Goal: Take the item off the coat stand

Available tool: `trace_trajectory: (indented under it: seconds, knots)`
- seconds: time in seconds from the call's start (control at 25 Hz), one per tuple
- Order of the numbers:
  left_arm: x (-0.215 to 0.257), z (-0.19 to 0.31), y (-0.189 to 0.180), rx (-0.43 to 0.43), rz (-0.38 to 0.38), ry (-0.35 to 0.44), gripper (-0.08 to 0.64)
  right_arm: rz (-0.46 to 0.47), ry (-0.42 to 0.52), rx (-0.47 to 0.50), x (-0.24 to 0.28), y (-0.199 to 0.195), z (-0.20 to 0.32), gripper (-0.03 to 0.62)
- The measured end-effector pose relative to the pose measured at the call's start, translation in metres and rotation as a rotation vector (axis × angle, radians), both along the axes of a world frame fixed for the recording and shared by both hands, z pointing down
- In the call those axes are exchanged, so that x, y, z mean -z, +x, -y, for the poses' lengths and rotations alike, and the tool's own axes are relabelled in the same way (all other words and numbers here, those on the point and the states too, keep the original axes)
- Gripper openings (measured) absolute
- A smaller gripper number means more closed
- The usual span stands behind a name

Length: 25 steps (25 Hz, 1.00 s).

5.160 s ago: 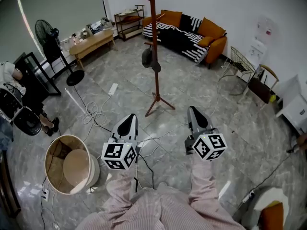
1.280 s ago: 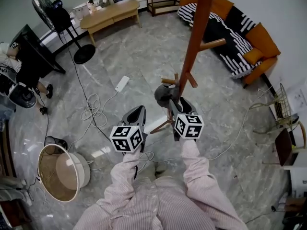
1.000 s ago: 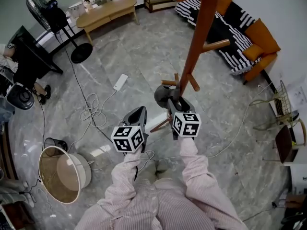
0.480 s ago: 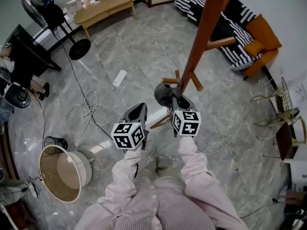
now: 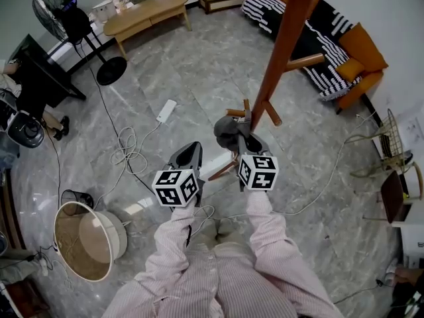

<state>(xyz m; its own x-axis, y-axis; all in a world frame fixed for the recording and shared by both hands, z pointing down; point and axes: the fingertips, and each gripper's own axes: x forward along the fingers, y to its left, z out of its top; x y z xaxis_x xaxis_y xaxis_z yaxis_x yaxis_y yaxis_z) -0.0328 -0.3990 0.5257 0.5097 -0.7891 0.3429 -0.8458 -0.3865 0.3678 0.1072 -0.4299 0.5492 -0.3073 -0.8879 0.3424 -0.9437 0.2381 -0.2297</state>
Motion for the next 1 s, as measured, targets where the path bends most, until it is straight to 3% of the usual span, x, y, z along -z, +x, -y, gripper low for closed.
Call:
trace_trajectory:
  seconds: [1.0]
  knots:
    - [0.04, -0.009, -0.04, 0.061, -0.017, 0.098, 0.002, -0.013, 0.097, 0.109, 0.049, -0.051, -0.003, 0.028]
